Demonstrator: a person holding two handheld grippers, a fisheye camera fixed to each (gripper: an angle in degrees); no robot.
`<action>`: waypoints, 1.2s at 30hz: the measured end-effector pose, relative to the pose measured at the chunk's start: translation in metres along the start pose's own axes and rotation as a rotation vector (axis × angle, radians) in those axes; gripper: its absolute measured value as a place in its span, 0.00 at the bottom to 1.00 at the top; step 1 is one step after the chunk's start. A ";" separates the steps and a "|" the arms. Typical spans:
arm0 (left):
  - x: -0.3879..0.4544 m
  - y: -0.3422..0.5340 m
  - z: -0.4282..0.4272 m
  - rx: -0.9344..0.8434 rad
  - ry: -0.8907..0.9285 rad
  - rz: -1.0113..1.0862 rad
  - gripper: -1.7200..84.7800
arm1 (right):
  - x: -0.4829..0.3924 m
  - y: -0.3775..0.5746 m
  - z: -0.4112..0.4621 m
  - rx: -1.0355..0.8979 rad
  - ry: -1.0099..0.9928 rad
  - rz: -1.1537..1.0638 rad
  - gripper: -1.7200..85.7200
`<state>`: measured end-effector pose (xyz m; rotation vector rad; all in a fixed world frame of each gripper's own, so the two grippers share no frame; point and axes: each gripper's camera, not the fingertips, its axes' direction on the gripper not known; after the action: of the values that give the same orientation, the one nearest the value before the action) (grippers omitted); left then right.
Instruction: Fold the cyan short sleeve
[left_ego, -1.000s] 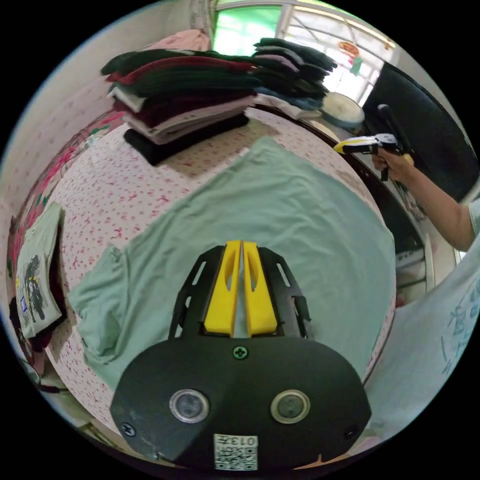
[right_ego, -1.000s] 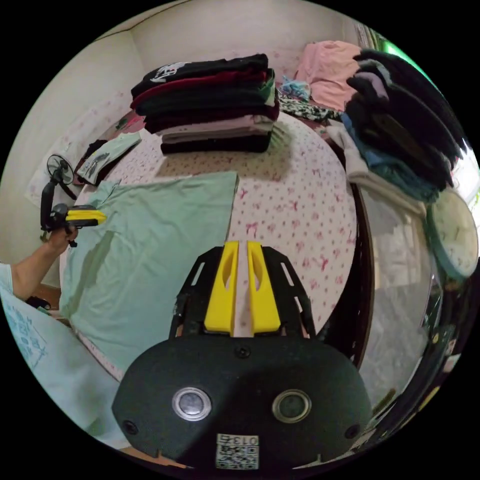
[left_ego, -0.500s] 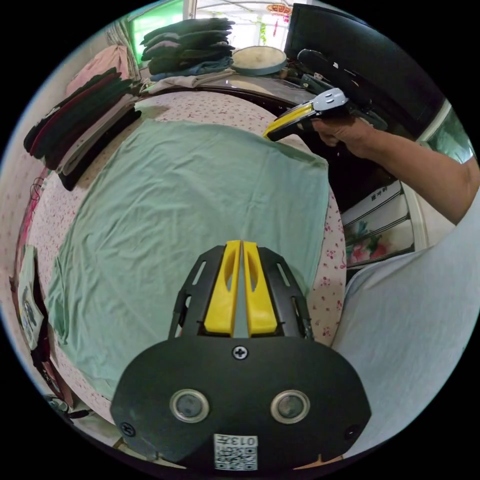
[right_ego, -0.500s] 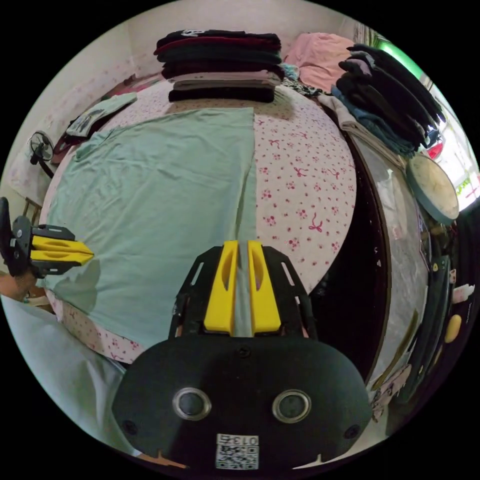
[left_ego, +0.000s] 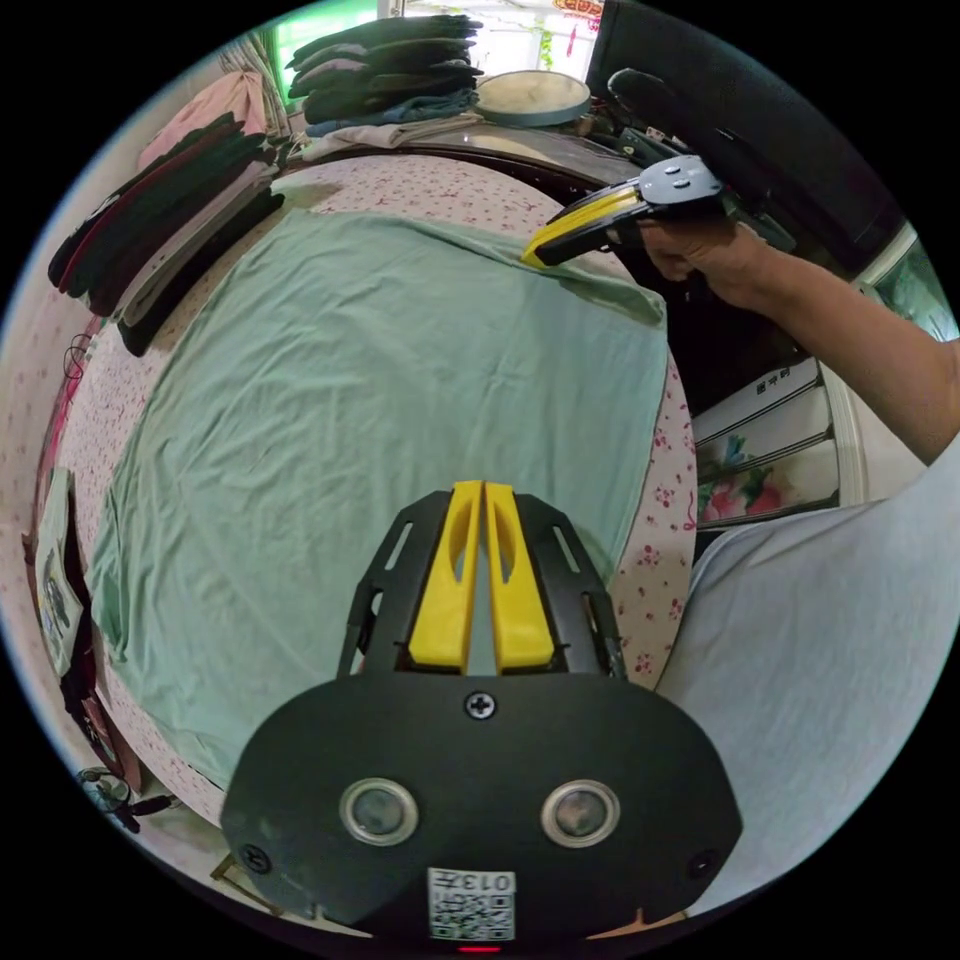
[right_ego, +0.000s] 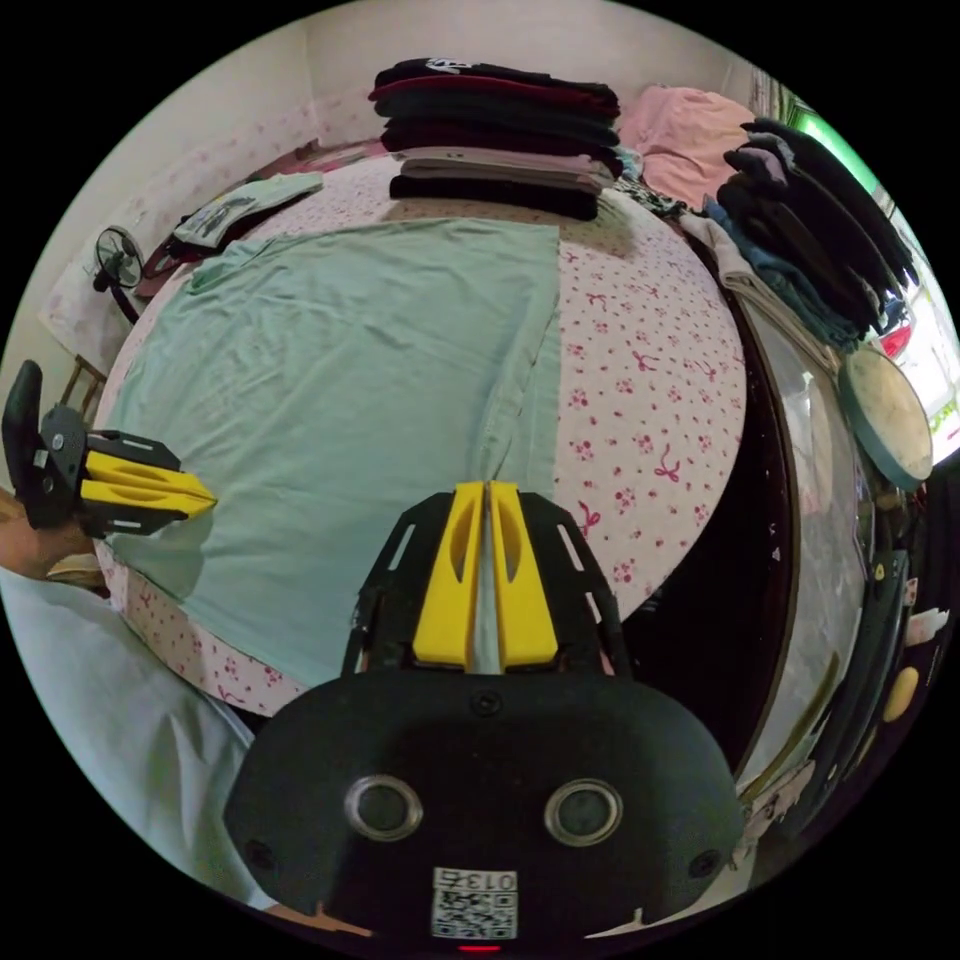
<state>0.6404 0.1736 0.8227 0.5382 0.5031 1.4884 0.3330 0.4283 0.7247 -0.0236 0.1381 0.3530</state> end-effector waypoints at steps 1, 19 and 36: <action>0.000 0.000 -0.001 0.002 0.003 -0.002 0.02 | 0.014 0.006 -0.006 0.026 -0.014 0.057 0.03; 0.028 0.025 -0.049 0.000 0.054 0.115 0.10 | 0.070 0.064 -0.042 0.022 -0.141 0.212 0.09; 0.052 0.053 -0.075 -0.060 0.032 0.135 0.02 | 0.049 0.111 -0.060 -0.063 -0.060 0.167 0.03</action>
<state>0.5533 0.2277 0.7973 0.5096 0.4525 1.6385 0.3324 0.5469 0.6582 -0.0638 0.0695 0.5248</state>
